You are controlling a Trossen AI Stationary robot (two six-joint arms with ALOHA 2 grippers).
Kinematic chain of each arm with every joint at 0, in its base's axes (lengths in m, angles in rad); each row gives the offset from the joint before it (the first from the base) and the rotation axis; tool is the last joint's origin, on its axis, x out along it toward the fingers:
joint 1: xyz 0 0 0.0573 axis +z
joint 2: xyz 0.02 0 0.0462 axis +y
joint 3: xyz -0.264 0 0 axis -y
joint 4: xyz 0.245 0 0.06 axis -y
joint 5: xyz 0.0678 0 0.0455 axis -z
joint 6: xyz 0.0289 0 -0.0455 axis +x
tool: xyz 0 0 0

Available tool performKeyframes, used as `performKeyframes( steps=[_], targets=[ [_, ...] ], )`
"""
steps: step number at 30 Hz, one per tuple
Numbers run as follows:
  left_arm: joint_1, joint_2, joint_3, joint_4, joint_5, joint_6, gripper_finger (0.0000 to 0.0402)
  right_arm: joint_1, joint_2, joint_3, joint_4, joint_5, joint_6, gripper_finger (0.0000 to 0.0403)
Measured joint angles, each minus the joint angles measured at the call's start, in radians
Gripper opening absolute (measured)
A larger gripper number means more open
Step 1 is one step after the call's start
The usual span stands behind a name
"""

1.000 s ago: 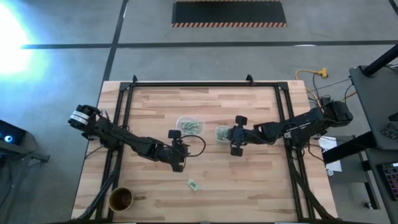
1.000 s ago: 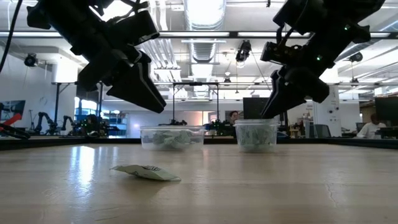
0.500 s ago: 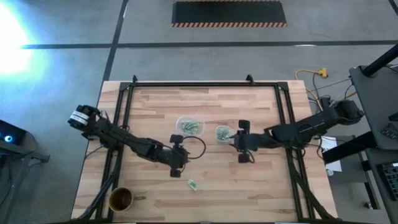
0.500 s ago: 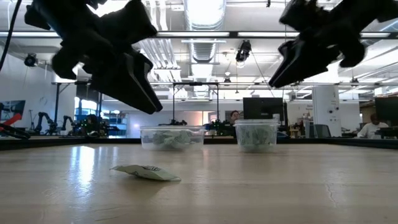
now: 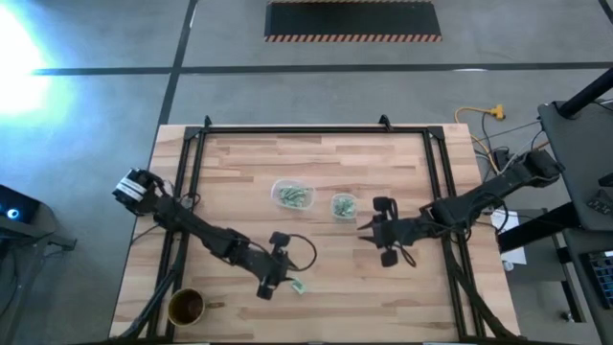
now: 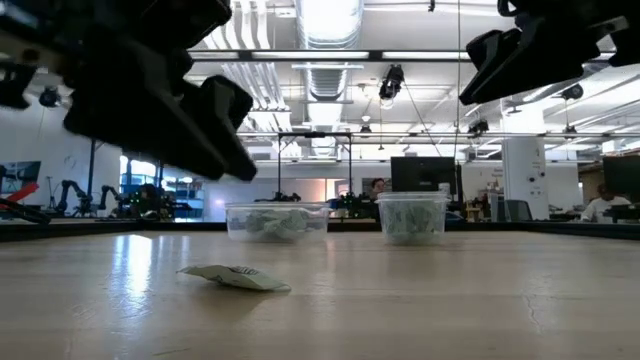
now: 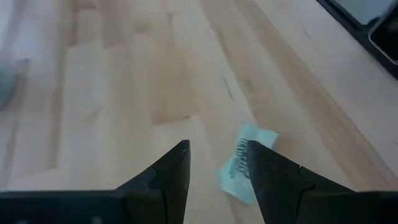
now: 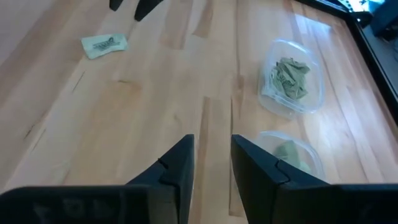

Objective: Pick and place items into bin
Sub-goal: Put the green stevia packet into the left transparent bin

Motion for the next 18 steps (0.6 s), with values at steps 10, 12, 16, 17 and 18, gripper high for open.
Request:
performKeyframes(
  steps=[10, 12, 16, 17, 18],
  targets=[
    [-0.031, 0.138, 0.011, 0.108, -0.003, 0.028, 0.012, 0.005, 0.002, 0.0, 0.0, 0.0, 0.009, 0.009],
    [-0.031, 0.148, 0.022, 0.115, 0.014, 0.028, 0.0114, 0.005, 0.002, 0.0, 0.0, 0.0, 0.012, 0.0088],
    [-0.031, 0.149, 0.034, 0.115, 0.037, 0.022, 0.0112, 0.005, 0.002, 0.0, -0.001, 0.0, 0.014, 0.0086],
    [-0.031, 0.149, 0.034, 0.114, 0.038, 0.02, 0.0112, 0.005, 0.002, 0.0, -0.002, 0.0, 0.017, 0.0086],
    [-0.033, 0.149, 0.034, 0.114, 0.039, 0.019, 0.0112, 0.005, 0.002, 0.0, -0.003, 0.0, 0.02, 0.0087]
  ],
)
